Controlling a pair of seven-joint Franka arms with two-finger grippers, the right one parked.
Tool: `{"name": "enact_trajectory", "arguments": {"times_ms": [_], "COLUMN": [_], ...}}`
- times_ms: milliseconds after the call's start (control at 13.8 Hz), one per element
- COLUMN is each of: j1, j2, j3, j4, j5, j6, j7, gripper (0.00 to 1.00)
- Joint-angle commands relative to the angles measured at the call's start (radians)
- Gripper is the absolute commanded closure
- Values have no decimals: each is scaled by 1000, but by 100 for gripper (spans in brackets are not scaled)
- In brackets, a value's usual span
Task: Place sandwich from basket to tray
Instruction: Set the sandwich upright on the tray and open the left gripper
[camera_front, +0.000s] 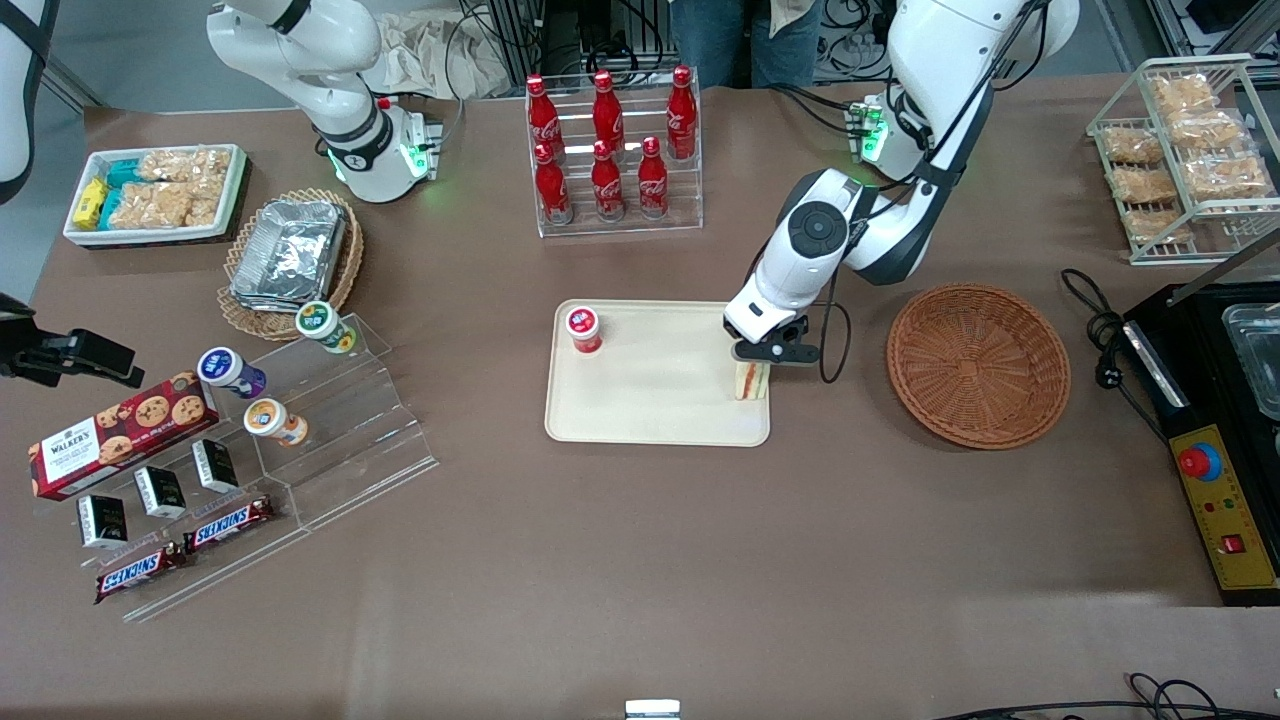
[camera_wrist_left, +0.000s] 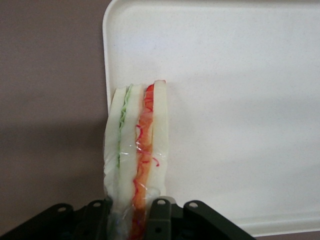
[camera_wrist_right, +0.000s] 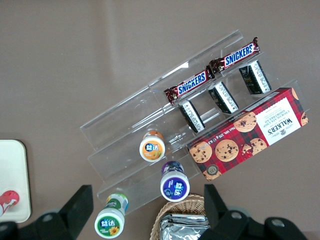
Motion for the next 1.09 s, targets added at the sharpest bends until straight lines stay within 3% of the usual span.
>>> {"name": "enact_trajectory", "arguments": {"times_ms": [0,364,1018], "j1": [-16,-12,8], "j2": [6,12,-57], "j3": [9,8,23], "j4": [-6,34,455], "j5": [85,103,93], "j6": [24,-5,-655], "j7": [-66,-86,-77], "gripper": [0,0,0]}}
